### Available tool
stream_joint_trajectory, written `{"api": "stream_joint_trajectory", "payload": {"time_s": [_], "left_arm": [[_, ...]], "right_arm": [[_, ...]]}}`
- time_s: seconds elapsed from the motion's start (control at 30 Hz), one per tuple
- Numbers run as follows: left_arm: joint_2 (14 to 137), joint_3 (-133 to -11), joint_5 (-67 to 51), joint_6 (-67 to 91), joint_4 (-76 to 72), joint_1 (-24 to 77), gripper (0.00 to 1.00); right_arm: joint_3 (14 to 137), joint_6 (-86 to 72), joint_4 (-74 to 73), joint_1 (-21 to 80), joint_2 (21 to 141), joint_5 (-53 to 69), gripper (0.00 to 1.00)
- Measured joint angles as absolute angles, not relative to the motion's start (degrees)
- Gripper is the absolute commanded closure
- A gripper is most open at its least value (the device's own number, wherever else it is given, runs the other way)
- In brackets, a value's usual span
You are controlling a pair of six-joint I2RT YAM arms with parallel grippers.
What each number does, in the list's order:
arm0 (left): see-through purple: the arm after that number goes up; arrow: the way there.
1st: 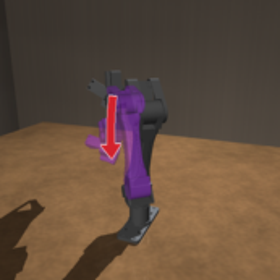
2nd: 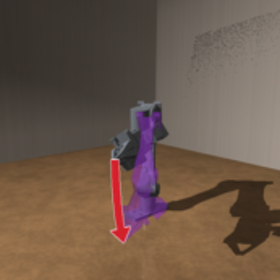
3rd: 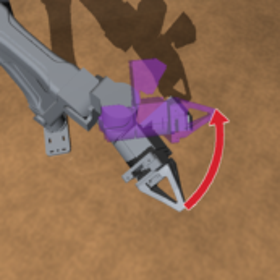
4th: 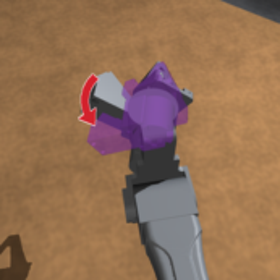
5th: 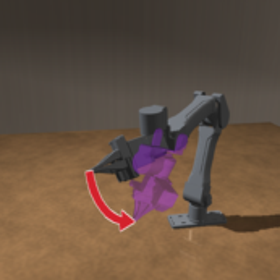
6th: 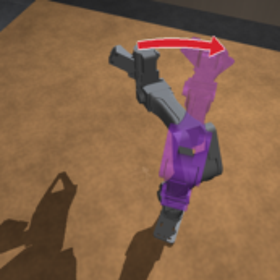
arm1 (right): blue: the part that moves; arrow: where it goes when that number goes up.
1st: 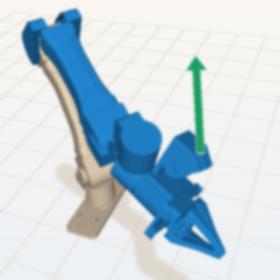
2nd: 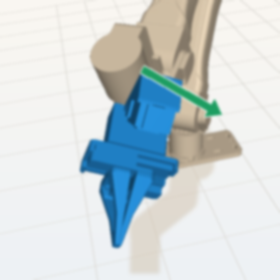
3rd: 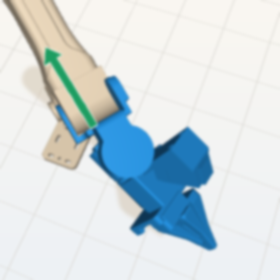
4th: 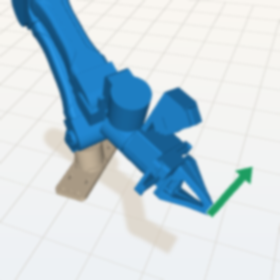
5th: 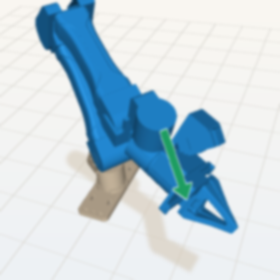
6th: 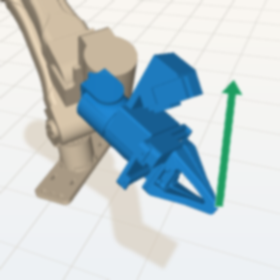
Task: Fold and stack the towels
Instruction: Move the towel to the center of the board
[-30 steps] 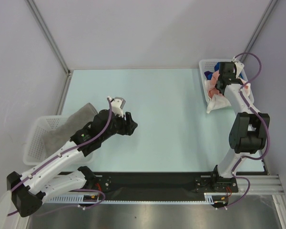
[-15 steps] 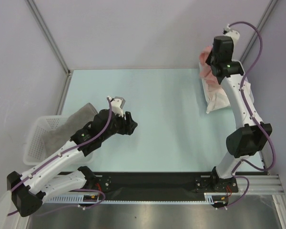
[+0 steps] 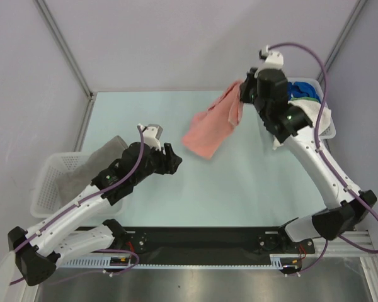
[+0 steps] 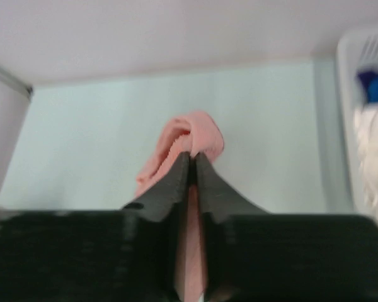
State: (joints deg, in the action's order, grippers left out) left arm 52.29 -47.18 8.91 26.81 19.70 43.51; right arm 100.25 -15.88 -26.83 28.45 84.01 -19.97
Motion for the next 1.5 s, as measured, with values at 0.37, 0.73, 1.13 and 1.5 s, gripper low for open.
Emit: {"api": "stream_joint_trajectory", "payload": {"time_s": [0.37, 0.73, 1.13, 1.5], "left_arm": [[58.87, -44.34, 7.38, 29.61, 13.87, 43.51, 0.36], [76.03, -48.07, 3.75, 30.0, 10.68, 49.69, 0.37], [78.56, -49.34, 2.81, 30.02, 8.16, 51.79, 0.37], [81.1, -50.48, 2.55, 30.0, 7.64, 53.01, 0.36]], "right_arm": [[58.63, -22.33, -22.72, 28.49, 76.27, -16.34, 0.61], [54.48, -24.53, -20.16, 27.2, 75.81, -18.22, 0.65], [42.37, -26.79, -17.34, 22.17, 79.44, -15.0, 0.62], [40.82, -27.44, -15.46, 22.37, 79.85, -13.74, 0.63]]}}
